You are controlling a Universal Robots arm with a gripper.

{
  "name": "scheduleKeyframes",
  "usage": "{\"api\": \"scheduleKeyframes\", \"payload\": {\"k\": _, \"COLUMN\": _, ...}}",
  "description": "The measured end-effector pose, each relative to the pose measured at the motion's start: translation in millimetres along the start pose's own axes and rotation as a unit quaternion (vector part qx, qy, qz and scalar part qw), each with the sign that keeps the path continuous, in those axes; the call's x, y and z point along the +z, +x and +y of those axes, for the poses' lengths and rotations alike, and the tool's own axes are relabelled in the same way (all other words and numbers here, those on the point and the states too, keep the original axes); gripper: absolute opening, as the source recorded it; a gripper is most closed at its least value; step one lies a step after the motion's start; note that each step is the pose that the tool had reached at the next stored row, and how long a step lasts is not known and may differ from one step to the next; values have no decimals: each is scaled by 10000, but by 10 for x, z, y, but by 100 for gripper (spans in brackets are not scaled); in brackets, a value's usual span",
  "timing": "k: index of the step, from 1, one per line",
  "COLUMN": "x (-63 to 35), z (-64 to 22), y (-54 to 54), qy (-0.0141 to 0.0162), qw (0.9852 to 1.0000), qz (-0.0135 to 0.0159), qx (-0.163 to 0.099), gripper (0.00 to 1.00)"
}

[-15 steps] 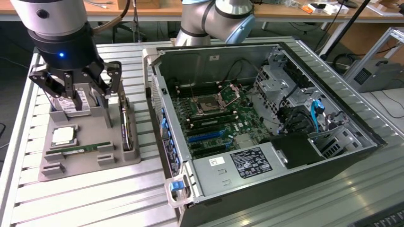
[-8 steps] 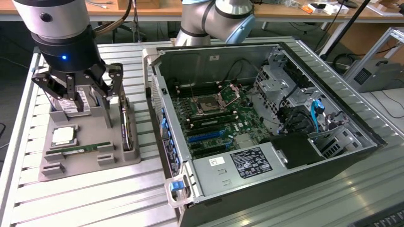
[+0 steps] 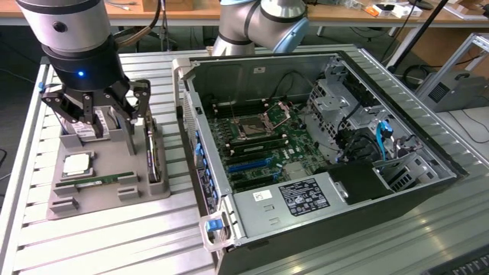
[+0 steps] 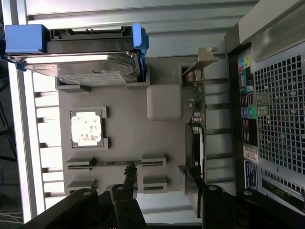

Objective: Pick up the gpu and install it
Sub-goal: 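Pick up the gpu and move the gpu toward the slot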

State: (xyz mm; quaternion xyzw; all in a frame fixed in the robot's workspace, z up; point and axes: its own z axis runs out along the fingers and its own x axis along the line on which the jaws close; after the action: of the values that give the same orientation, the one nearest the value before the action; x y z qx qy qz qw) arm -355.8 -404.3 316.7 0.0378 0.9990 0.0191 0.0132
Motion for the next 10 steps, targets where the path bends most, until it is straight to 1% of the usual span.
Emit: {"api": "scheduleKeyframes", "payload": {"k": 10, "x": 48, "z": -6, "y": -3, "qy": 7, "qw": 10000, "qz": -1, "qx": 0, "gripper": 54}}
